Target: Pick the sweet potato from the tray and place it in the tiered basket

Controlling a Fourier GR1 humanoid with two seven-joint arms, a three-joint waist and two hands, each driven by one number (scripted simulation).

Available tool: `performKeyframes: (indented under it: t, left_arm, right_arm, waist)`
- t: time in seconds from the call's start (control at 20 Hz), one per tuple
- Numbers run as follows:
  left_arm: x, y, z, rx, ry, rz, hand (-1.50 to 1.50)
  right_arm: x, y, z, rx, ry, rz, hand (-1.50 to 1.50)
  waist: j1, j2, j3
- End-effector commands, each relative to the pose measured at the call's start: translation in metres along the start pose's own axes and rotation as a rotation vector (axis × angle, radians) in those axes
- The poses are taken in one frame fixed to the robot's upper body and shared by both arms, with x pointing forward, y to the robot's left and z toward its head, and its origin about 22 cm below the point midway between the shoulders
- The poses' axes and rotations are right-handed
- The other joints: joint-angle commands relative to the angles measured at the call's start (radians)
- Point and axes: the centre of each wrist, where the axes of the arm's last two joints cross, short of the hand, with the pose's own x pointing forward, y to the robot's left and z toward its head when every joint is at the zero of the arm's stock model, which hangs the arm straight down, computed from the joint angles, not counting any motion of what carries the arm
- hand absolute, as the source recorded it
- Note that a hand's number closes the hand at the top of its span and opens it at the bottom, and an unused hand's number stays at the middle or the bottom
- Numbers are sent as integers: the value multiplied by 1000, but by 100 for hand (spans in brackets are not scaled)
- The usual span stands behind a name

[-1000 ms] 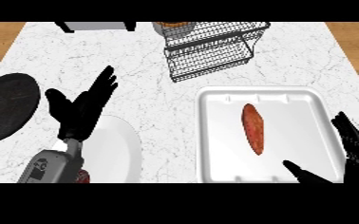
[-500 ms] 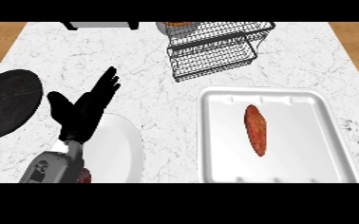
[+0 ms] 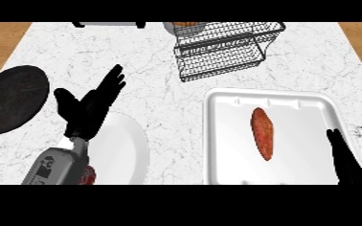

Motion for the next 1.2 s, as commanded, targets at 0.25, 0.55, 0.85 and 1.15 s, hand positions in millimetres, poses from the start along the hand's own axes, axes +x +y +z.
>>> performKeyframes:
  t: [0.25,0.55,0.85,1.15]
  left_arm:
    - [-25,0,3,8,30,27,0]
    - [-13,-20,4,24,33,6,0]
    - [-4,-2,16,25,28,29,0]
    - [-23,14,9,29,28,15,0]
  right_arm:
    - [73,47,-11,56,155,220,-150]
    - [76,66,-14,117,198,210,-150]
    - [72,88,-18,96,224,234,-150]
    - [39,78,-14,49,237,256,-150]
  waist:
    - [-7,-2,0]
    - [-18,-5,1]
    - [-15,-6,1]
    - [-22,-5,1]
